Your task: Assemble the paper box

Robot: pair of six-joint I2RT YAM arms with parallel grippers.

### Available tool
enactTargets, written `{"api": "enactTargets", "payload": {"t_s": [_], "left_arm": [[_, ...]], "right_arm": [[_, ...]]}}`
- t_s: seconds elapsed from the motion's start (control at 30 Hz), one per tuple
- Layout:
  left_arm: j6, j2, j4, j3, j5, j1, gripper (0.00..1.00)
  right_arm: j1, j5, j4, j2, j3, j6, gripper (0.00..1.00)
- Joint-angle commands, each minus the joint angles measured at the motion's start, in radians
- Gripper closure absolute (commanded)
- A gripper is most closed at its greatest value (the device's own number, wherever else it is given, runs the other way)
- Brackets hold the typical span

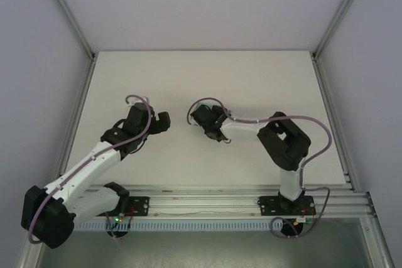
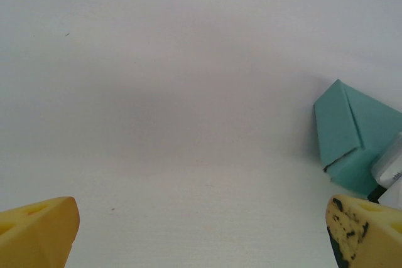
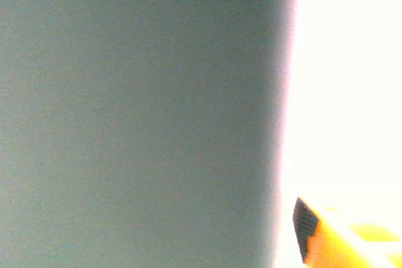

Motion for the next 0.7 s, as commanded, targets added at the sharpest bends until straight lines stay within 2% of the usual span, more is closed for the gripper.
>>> {"api": "enactTargets", "payload": {"t_s": [0.0,0.07,0.2,0.3,0.47,0.6,0.67], "left_arm": [[-0.021,-0.025,-0.010,-0.013,-0.021,0.010,0.00],[-0.021,-0.024,0.004,-0.020,0.002,0.010,0.00],[-0.020,-0.009,0.046,-0.039,0.058,0.010,0.00],[-0.048,0.010,0.113,-0.066,0.137,0.009,0.00],[-0.077,0.060,0.226,-0.094,0.249,0.010,0.00],[-0.096,0.100,0.327,-0.104,0.352,0.010,0.00],[-0.100,0.116,0.346,-0.100,0.358,0.010,0.00]], "right_arm": [[0.015,-0.008,-0.010,-0.030,-0.029,0.018,0.07],[0.018,-0.078,-0.083,-0.048,-0.025,0.037,0.00],[0.022,-0.232,-0.212,-0.096,-0.013,0.067,0.00],[0.022,-0.320,-0.227,-0.158,-0.035,0.076,0.00],[-0.005,-0.398,-0.174,-0.282,-0.087,0.096,0.00],[-0.106,-0.503,-0.099,-0.381,-0.119,0.184,0.00],[-0.155,-0.512,-0.045,-0.417,-0.135,0.251,0.00]]}}
